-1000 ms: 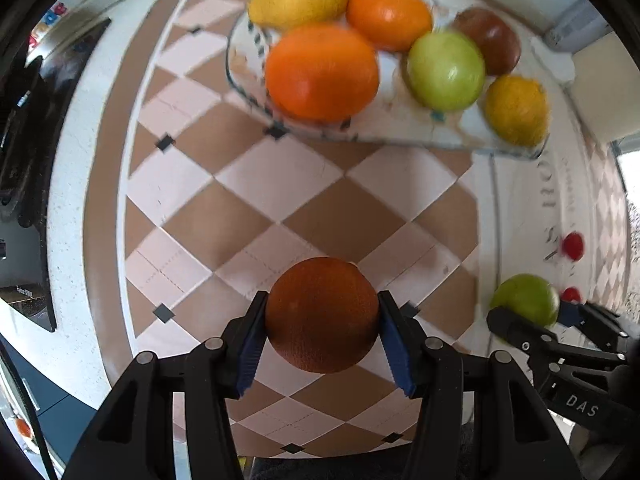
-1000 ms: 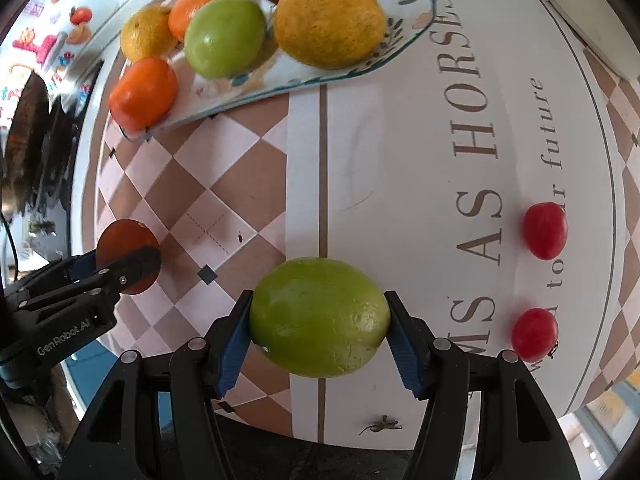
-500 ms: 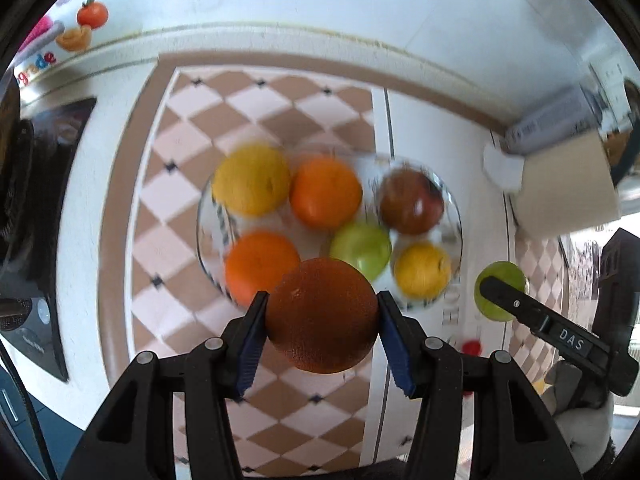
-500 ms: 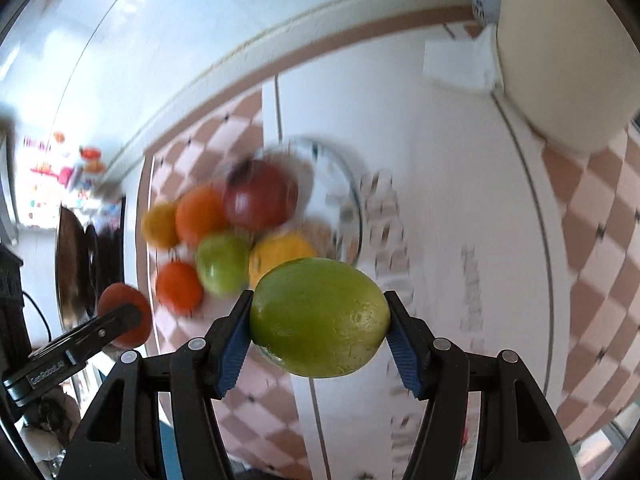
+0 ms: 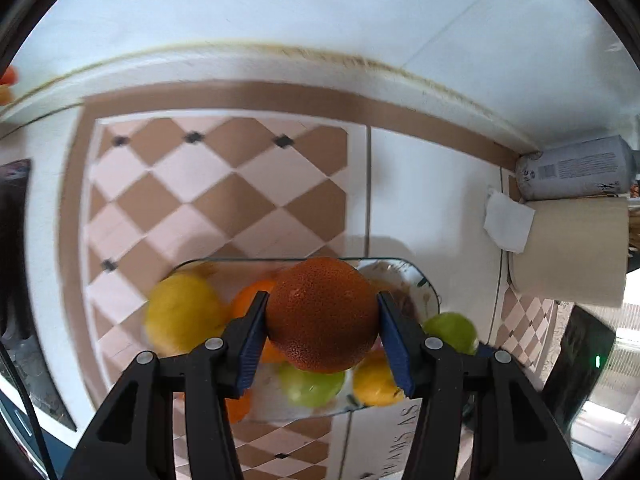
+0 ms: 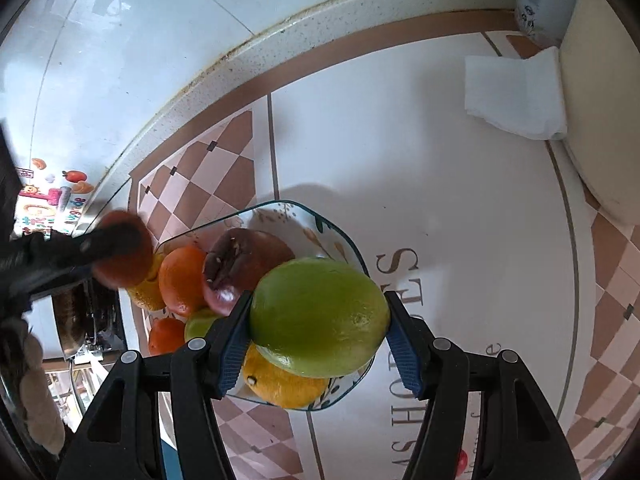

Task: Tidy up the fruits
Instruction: 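Place the brown fruit on the plate with the left gripper while the right places the green apple, then move both grippers back from the plate, then grasp a red cherry tomato with the left gripper while the right grasps the other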

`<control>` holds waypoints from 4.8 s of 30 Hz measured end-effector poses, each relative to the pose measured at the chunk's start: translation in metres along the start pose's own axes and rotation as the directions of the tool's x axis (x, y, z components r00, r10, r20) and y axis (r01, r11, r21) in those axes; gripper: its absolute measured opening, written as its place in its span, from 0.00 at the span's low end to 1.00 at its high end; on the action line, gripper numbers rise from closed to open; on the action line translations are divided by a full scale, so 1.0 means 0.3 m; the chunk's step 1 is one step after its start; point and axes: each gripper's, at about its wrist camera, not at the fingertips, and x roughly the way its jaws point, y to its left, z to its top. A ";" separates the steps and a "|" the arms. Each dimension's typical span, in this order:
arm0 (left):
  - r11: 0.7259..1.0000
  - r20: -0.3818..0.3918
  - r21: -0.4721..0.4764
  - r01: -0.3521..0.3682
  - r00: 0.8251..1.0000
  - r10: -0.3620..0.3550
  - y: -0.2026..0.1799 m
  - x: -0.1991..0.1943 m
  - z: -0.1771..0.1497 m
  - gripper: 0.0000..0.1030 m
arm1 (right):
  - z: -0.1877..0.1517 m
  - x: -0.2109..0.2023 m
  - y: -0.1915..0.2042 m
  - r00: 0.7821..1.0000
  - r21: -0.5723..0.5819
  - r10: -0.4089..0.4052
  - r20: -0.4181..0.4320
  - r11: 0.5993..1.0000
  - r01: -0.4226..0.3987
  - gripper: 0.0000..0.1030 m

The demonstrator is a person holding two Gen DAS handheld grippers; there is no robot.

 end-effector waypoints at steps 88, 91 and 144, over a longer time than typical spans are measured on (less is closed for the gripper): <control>0.975 0.598 0.053 -0.217 0.788 0.143 0.016 -0.716 -1.093 0.82 | -0.877 -0.968 0.435 0.846 -0.245 -0.147 0.513 0.919 0.309 0.92; 0.975 0.604 0.054 -0.214 0.785 0.138 0.015 -0.725 -1.109 0.82 | -0.886 -0.973 0.443 0.845 -0.247 -0.144 0.516 0.919 0.307 0.92; 0.855 0.100 0.476 -0.208 0.978 0.182 -0.625 0.314 -0.749 0.88 | -0.762 -0.311 -0.569 0.966 0.223 -0.227 0.122 0.955 0.196 0.33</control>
